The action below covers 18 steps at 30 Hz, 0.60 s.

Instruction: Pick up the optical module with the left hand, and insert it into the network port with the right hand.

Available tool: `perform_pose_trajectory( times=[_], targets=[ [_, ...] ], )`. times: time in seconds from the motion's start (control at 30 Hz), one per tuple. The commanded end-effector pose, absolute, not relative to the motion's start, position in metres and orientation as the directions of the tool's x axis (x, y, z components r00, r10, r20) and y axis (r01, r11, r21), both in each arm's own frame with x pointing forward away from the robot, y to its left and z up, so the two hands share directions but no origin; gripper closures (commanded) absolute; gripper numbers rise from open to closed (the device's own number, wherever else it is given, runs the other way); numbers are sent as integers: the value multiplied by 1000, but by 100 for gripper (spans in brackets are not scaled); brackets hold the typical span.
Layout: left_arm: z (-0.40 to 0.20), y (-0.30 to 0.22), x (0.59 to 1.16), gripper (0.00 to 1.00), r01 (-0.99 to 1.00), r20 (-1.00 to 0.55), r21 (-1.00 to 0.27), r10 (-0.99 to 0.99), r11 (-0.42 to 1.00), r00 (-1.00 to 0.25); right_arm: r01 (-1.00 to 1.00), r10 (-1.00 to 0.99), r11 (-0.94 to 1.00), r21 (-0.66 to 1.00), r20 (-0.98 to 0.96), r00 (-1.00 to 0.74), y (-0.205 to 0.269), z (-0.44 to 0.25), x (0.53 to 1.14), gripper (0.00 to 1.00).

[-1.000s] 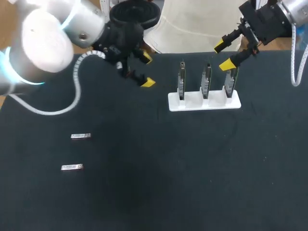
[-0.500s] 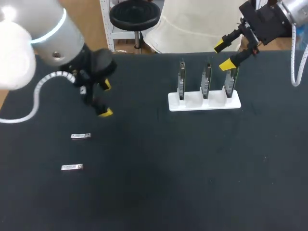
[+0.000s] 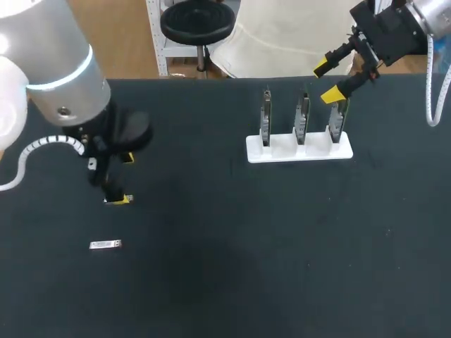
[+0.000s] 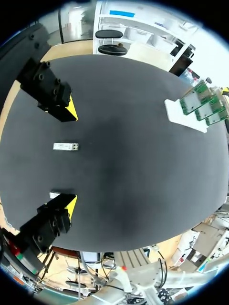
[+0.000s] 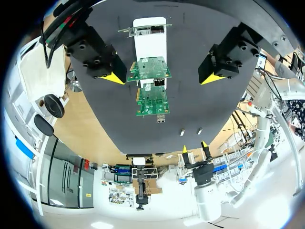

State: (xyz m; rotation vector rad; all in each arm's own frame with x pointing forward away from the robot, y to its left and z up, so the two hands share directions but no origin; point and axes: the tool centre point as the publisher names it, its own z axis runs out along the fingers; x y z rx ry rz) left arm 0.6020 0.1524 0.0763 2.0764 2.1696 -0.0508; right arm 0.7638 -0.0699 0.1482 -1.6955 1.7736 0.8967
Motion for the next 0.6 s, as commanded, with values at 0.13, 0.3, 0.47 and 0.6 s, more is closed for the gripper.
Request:
perform_pose_trajectory(
  times=[0.13, 0.3, 0.47, 0.6],
  targets=[
    [65, 167, 594, 0, 997, -91, 64, 995, 46, -40, -995, -648, -2, 104, -758, -78, -70, 148, 763, 0],
    [54, 177, 588, 0, 996, -53, 73, 997, 56, -52, -995, -648, -2, 104, -758, -78, -70, 148, 763, 0],
    [45, 185, 586, 0, 994, -39, 82, 997, 67, -64, -995, -648, -2, 104, -758, -78, -70, 148, 763, 0],
    [40, 190, 588, 0, 994, -37, 87, 997, 71, -68, -995, -648, -2, 104, -758, -78, -70, 148, 763, 0]
  ],
)
